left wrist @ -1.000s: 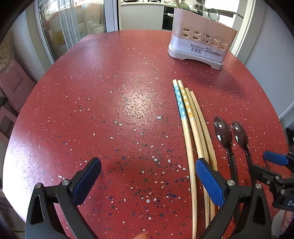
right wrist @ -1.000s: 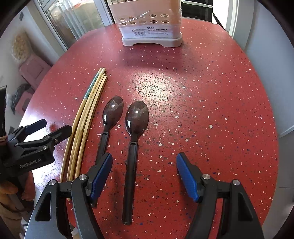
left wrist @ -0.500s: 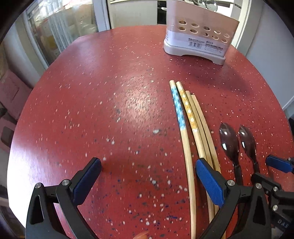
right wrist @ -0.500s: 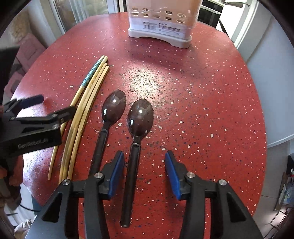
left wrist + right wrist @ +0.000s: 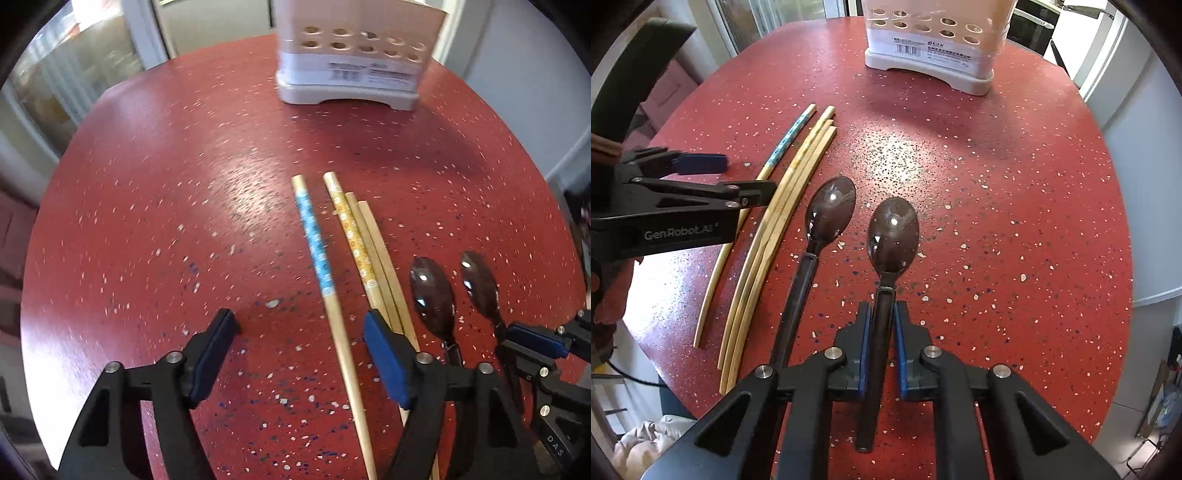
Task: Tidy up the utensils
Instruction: 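Grasp the blue-patterned chopstick with the left tool, then carry the spoon with the right tool while the left tool carries the chopstick toward the holder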
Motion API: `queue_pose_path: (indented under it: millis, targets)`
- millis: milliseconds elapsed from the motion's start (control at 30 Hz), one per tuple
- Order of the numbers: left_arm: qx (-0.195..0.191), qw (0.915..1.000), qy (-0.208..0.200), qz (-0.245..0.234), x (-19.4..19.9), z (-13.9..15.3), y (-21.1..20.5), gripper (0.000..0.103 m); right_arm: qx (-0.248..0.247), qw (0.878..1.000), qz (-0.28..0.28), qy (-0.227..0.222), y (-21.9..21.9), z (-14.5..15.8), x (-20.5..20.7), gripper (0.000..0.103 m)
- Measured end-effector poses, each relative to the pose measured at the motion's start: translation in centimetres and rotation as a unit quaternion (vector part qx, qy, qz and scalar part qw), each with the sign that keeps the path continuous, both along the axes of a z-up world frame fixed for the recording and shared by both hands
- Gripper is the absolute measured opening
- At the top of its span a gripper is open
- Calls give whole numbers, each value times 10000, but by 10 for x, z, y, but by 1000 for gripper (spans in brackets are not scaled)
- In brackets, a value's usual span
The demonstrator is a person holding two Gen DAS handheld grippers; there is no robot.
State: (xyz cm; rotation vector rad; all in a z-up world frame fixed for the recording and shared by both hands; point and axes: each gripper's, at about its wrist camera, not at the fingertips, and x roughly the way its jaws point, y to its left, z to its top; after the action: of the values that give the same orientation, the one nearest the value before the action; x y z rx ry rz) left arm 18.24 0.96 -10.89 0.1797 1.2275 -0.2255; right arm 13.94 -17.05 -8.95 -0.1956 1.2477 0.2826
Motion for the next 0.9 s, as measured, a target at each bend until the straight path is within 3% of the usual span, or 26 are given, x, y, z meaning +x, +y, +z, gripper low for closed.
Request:
queue_pose_path:
  millis: [233, 300, 400, 433, 467, 633, 767, 900]
  targets:
    - [-25, 9983, 573, -55, 23, 1, -2, 94, 585, 9983, -34, -74, -18, 6, -4, 12]
    - [8, 9981, 584, -189, 25, 3, -4, 88, 630, 9979, -8, -162, -22, 11, -5, 12]
    - [-26, 9977, 595, -331, 27, 8, -9, 60, 758, 9968, -2, -254, -26, 16, -7, 12]
    - [-36, 9976, 585, -357, 26, 9, -10, 42, 790, 9965, -9, -265, -26, 17, -7, 12]
    - [-35, 9977, 581, -359, 26, 10, -10, 38, 841, 9961, -23, -281, -29, 18, -7, 12]
    - [-91, 9998, 142, -134, 13, 18, -2, 36, 1072, 9936, -88, -344, -36, 23, -5, 12]
    - [-448, 9984, -311, 164, -9, 34, 13, 36, 1258, 9912, -137, -376, -42, 26, -4, 12]
    - [-888, 9918, -805, 452, -26, 59, 26, 36, 1502, 9875, -202, -434, -50, 31, -2, 12]
